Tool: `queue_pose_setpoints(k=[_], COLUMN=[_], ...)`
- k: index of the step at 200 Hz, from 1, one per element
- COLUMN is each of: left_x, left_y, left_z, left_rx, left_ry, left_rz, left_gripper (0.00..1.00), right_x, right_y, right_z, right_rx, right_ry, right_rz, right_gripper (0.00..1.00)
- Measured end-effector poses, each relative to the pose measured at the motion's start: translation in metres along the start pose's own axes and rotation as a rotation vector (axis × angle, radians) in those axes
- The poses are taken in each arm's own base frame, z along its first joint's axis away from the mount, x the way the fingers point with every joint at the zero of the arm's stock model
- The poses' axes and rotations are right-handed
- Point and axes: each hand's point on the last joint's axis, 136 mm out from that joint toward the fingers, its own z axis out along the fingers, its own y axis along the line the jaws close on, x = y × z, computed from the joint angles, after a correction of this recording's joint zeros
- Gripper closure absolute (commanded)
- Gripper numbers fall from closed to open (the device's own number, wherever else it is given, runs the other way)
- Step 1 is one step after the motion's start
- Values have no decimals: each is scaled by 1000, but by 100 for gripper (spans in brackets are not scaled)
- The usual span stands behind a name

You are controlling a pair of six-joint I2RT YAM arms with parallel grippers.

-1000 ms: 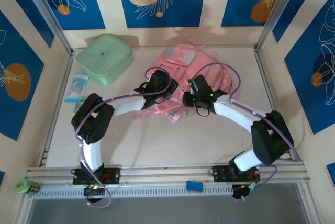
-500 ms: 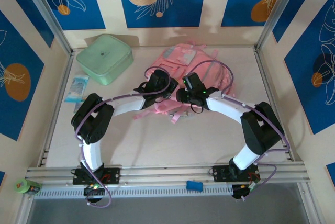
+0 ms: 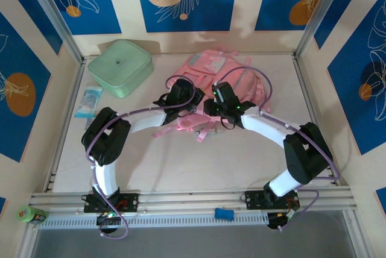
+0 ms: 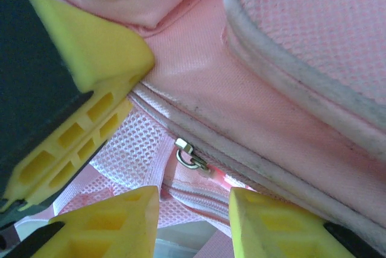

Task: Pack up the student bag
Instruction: Zip the student bag at the center of the table.

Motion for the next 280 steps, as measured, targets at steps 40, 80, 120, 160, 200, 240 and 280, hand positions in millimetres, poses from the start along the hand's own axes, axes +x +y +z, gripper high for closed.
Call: queue_pose_setpoints(k=[40, 80, 120, 160, 200, 240, 280], left_x=[-1, -5, -8, -10, -10, -11, -11], left_y=[-1, 0, 0, 0, 0, 0, -1], left_z=[0, 0, 0, 0, 0, 0, 0], left_rx=[3, -1, 2, 0, 0, 1, 3], left_ry=[-2, -16, -31, -43, -43, -46, -47], left_rz=[-1, -3, -10, -11, -11, -16, -19], left_gripper=[100, 100, 100, 100, 100, 100, 100], right_x=[-2, -6, -11, -9, -8, -11, -11], right_y=[-3, -4, -4, 1, 4, 3, 1], right_z=[7, 13, 18, 24, 26, 35, 34], right_rx=[8, 8, -28, -65, -89, -95, -78], right_ry=[-18, -40, -46, -38, -38, -12, 5], right_rz=[-12, -51, -104, -148, -155, -112, -75], right_gripper=[66, 76, 79, 81, 79, 88, 100])
